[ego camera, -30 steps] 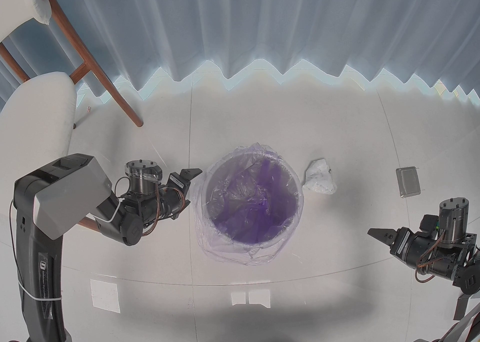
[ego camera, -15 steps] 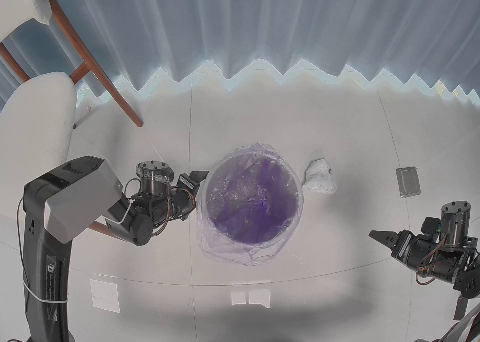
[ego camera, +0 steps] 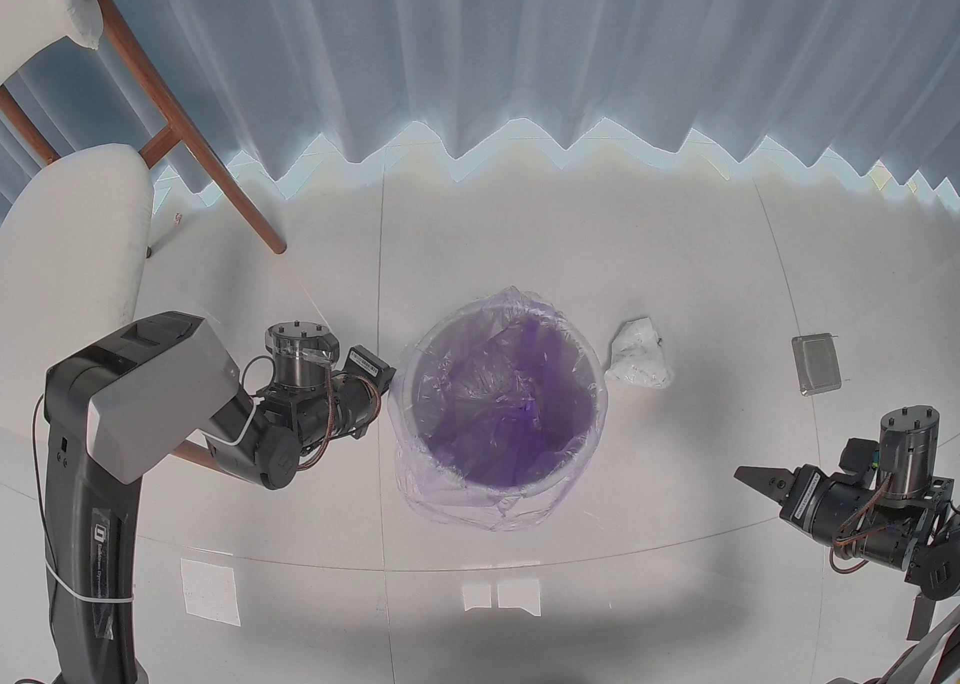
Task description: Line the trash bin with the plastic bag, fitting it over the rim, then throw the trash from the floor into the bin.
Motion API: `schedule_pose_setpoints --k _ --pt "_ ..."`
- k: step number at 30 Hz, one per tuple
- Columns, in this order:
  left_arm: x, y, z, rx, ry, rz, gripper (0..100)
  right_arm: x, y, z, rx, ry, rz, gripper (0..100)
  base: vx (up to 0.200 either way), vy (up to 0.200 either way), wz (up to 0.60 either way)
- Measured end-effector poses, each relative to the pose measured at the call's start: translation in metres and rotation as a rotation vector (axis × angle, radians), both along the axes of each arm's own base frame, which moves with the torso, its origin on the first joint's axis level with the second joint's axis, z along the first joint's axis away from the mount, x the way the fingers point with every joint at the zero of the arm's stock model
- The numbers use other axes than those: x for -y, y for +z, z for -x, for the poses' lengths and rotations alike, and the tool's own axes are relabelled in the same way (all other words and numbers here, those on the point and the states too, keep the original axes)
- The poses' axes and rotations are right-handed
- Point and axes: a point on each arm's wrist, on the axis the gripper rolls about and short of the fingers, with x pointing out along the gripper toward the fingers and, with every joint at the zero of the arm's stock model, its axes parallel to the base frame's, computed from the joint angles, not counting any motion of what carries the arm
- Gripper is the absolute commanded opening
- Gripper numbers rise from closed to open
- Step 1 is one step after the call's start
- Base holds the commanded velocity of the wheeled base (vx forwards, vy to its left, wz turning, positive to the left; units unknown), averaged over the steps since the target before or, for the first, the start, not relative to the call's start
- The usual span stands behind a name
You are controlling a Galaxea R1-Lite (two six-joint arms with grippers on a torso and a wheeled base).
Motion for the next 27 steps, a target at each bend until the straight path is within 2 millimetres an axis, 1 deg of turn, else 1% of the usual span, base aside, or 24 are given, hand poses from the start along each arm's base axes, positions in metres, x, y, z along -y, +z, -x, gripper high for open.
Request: schedule_pose_setpoints --k 4,15,24,25,27 --pt "-0.004 -0.004 -0.002 -0.003 0.023 -0.018 0 0.0 0.0 0.0 0.0 0.001 0.0 100 0.0 0.0 0.0" --pt "-0.003 -0.026 -0.006 -0.011 0.055 -0.095 0 0.0 -0.001 0.001 -0.005 0.0 0.001 100 0.0 0.0 0.0" --pt "-0.003 -0.036 -0.011 -0.01 0.064 -0.135 0 0.001 -0.002 0.002 -0.012 0.0 0.004 100 0.0 0.0 0.0" --pt "-0.003 -0.038 -0.011 -0.01 0.061 -0.142 100 0.001 -0.002 0.002 -0.013 0.0 0.005 100 0.0 0.0 0.0" --pt "-0.002 -0.04 -0.01 -0.014 0.054 -0.149 100 0.001 -0.003 0.002 -0.015 0.001 0.005 100 0.0 0.0 0.0"
